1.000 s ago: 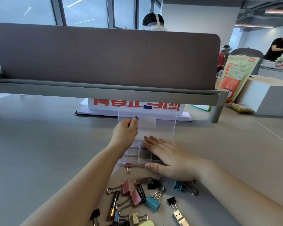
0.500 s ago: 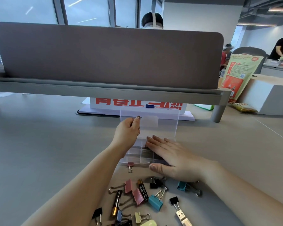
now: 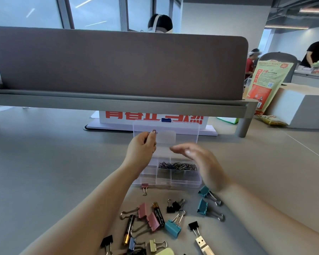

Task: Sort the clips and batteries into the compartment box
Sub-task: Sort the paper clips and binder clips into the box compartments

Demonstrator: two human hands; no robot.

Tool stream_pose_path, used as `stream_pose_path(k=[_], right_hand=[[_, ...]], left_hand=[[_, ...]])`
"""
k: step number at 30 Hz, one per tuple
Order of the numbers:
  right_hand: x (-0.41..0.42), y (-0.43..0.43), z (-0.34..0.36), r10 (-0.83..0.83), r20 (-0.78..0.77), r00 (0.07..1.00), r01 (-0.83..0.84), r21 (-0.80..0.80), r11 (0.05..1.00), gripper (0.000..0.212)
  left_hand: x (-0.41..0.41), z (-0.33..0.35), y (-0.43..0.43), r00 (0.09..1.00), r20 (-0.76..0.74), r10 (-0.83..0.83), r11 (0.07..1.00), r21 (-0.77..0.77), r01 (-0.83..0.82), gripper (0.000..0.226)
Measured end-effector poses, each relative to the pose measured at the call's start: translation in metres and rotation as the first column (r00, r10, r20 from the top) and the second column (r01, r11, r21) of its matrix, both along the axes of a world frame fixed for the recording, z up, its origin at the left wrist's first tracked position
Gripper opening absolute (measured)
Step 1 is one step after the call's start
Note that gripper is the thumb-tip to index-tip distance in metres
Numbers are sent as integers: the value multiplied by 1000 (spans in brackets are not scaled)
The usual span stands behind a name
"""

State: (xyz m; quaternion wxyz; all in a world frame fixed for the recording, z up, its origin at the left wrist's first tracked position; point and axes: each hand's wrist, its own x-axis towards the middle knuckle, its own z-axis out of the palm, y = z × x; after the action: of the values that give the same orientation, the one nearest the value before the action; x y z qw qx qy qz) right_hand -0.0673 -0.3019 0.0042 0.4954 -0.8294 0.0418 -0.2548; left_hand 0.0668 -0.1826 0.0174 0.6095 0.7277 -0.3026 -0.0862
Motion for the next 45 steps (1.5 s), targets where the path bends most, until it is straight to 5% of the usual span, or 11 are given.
stream_pose_path(k=[4, 10, 13, 45], right_hand=[[-4, -14, -1, -209, 229, 951, 126, 331, 935, 41], [-1, -29, -1, -440, 174, 881, 260, 598, 758, 38], [0, -32, -3, -466, 141, 873, 274, 648, 710, 37], [2, -27, -4, -324, 109, 940, 210, 564, 799, 41]], left_hand=[[-6, 5, -1, 970, 216, -114, 987, 132, 87, 37], [-28, 10, -20, 781, 472, -409, 869, 462, 175, 25], [-26, 8, -26, 693, 558, -456, 853, 497, 160, 19], [-22, 4, -12, 638, 467, -612, 765, 554, 329, 14]])
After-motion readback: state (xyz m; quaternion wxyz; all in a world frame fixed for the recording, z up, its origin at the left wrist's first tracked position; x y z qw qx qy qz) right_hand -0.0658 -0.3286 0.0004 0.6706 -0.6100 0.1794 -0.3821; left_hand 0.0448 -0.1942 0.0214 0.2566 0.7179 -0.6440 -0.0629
